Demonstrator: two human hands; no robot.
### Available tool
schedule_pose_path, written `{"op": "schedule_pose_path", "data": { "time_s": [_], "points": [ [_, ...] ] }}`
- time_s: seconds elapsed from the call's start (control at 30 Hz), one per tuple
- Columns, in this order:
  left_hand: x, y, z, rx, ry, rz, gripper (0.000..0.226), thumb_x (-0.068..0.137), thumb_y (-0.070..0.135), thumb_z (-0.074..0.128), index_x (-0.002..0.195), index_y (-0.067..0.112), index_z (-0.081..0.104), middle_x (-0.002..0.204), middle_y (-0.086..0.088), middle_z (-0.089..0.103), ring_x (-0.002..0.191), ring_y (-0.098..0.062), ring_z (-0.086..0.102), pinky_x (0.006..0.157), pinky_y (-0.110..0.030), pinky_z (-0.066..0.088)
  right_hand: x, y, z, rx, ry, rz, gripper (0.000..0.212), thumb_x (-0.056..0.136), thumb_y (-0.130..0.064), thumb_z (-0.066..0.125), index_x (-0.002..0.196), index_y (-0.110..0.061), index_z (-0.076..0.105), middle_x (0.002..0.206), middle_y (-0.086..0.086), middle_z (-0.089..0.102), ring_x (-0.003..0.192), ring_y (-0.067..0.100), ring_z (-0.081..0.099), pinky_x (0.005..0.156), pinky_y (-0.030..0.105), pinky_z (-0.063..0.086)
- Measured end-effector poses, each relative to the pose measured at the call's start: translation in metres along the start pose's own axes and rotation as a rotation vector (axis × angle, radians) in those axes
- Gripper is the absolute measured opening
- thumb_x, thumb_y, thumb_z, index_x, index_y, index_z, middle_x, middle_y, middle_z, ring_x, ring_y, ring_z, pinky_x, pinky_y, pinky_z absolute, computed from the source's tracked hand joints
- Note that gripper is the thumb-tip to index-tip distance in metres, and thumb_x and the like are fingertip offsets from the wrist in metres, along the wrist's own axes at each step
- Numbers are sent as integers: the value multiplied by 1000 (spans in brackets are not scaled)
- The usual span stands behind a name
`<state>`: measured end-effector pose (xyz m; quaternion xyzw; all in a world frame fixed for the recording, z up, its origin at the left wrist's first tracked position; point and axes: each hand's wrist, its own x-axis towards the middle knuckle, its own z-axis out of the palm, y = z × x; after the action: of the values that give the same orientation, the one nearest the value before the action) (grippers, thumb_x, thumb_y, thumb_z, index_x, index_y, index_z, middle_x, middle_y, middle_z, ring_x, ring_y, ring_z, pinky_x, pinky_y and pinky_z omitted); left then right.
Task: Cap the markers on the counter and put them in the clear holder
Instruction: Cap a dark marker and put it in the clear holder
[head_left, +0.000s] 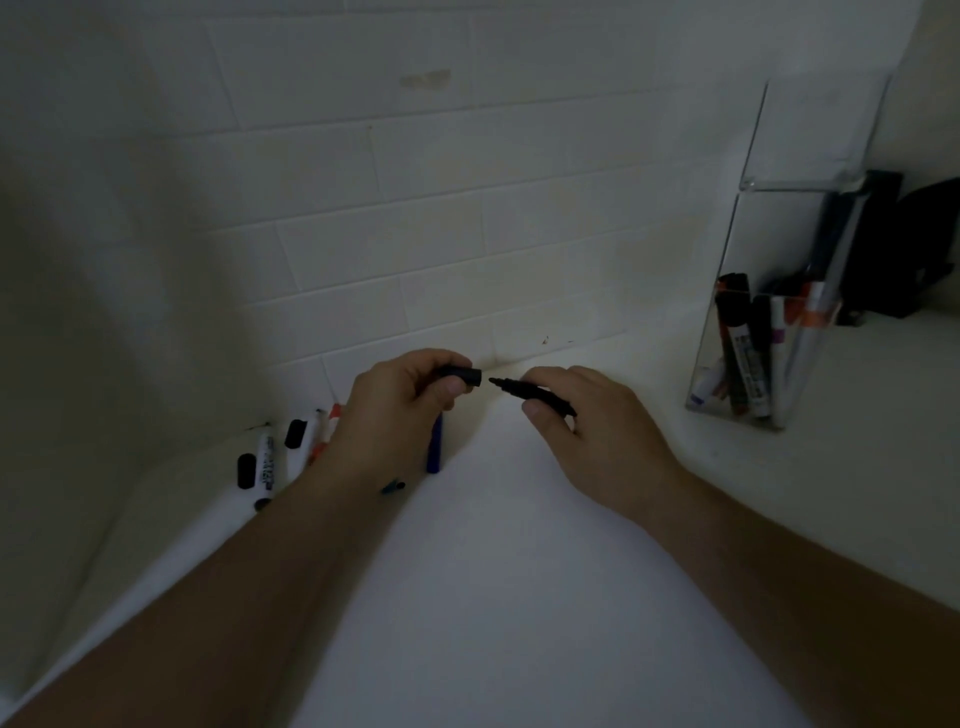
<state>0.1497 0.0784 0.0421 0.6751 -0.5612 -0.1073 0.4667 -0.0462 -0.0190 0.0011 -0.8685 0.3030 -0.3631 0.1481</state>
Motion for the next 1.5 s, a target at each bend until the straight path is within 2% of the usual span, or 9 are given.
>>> {"op": "schedule_pose_path", "data": {
  "time_s": [0.23,0.4,0.57,0.83,1.1,1.23,1.33,1.4,1.5],
  "points": [
    [-3,0,1,82,-61,40,17,97,26,62,106,36,72,90,16,73,90,0,65,78,-7,45,-1,-4,-1,-76,-41,-7,19,101,-42,47,116,-39,59,82,-9,52,76,12,52,68,38,50],
    [-7,5,2,303,-133,165,14,98,37,59,106,37,71,74,17,65,78,1,60,64,-10,41,-3,-10,-2,-243,16,-44,24,99,-46,48,113,-36,65,84,-8,52,72,18,52,59,40,49],
    [-6,3,5,326,-196,117,22,102,36,49,91,31,67,70,5,63,64,-10,60,67,-38,49,-4,-14,-4,-272,2,-75,30,99,-56,43,99,-36,65,78,-8,51,67,13,52,57,37,48],
    [-6,8,6,361,-179,188,22,101,35,50,99,25,69,68,12,57,66,0,53,58,-19,31,-4,-14,-9,-282,37,-43,35,96,-62,45,85,-34,62,68,-7,49,63,10,49,53,32,41],
    [-10,11,9,305,-139,198,11,98,31,58,96,29,69,73,14,62,69,0,55,60,-13,33,-5,-12,-9,-219,-30,-94,39,99,-62,38,79,-31,50,63,-10,48,62,8,47,56,35,42],
    [-6,5,15,339,-154,234,13,99,33,57,101,28,69,76,16,61,72,1,54,63,-18,34,-6,-10,-11,-236,-25,-91,36,99,-62,39,97,-34,61,77,-11,60,72,8,56,60,34,46],
    [-5,2,20,394,-179,287,21,99,37,53,103,25,69,80,8,66,76,-9,55,69,-31,41,-5,-14,-14,-288,-97,-112,38,100,-60,37,135,-46,44,105,-11,70,92,17,65,75,38,52],
    [-5,1,23,417,-199,323,30,97,46,49,107,28,71,83,6,69,79,-12,57,75,-35,46,-5,-18,-15,-426,-130,-177,35,103,-54,35,137,-47,38,105,-9,71,91,24,62,77,42,48],
    [-3,-1,23,416,-151,313,34,97,49,48,122,35,67,97,12,72,92,-12,59,79,-32,45,-3,-21,-30,-513,-88,-189,30,104,-44,41,132,-39,51,95,-5,69,84,26,54,73,42,47]
  ]
}}
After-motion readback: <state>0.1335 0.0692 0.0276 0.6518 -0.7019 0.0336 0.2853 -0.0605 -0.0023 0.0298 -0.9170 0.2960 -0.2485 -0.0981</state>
